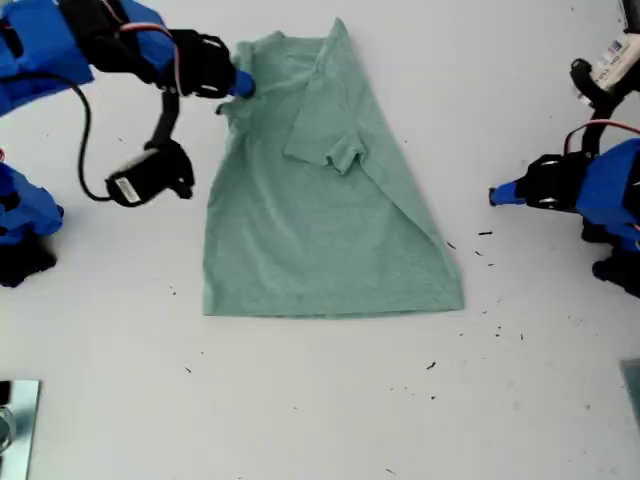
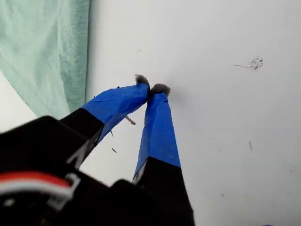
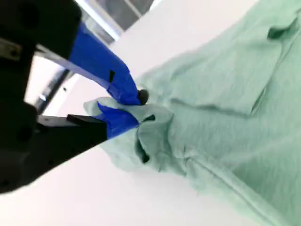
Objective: Fold t shirt
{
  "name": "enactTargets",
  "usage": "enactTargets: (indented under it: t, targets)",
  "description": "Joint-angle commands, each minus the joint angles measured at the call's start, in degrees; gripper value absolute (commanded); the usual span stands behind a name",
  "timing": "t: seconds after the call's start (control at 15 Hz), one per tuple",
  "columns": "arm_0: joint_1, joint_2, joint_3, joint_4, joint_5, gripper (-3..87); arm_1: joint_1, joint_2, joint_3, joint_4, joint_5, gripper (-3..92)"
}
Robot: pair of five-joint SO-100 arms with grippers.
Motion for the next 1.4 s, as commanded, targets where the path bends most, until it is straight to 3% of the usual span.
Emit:
enactTargets:
  t: [0.0,0.07,0.13,0.2,0.27,0.33,0.4,0.47,0.6,0.73,0.93,1.0,1.13,1.33]
  targets:
    - [7.5,-18.2,-23.5,-0.2,0.2,-0.2,-0.2,-0.5,1.8,0.4,-0.5,2.3]
    - [7.6,-27.4,-31.6,1.1,1.1,-0.2,-1.1,-0.5,1.8,0.4,0.3,2.3]
    - [7.9,-35.4,-39.6,1.7,3.2,8.3,-1.6,-0.5,1.8,0.4,0.8,2.3]
    - [8.3,-41.1,-46.2,2.5,4.7,27.6,-1.6,-0.5,1.8,0.4,0.9,2.3]
    - [6.7,-42.5,-47.6,3.6,3.8,30.6,-1.5,-0.5,1.8,0.4,0.9,2.3]
    - [3.8,-38.8,-47.5,8.9,2.6,30.5,-1.4,-0.4,1.8,0.4,0.7,2.3]
    - [1.8,-30.3,-46.7,16.6,2.4,19.5,-1.3,-0.4,1.8,0.4,0.6,2.3]
    - [-0.2,-19.7,-45.8,23.5,2.4,14.5,-1.2,-0.4,1.8,0.4,0.6,2.3]
    - [-2.2,2.0,-39.3,33.6,1.3,14.2,-1.3,-0.4,1.8,0.4,0.6,2.3]
    - [-0.4,25.9,-9.0,29.2,-4.9,-0.1,-1.3,-0.4,1.8,0.4,0.4,2.3]
    - [10.6,57.9,48.8,7.9,-25.8,-0.1,-1.4,-0.7,1.8,0.4,0.0,2.3]
    - [13.7,68.8,63.7,5.5,-33.8,-0.1,-1.7,-0.9,1.7,0.5,-0.1,2.3]
    - [20.6,91.8,79.1,7.0,-42.5,-0.2,-2.8,-2.0,1.7,0.5,0.4,2.3]
    - [20.7,97.7,85.2,6.7,-42.2,-0.2,-6.5,-3.9,-2.3,1.1,1.8,2.3]
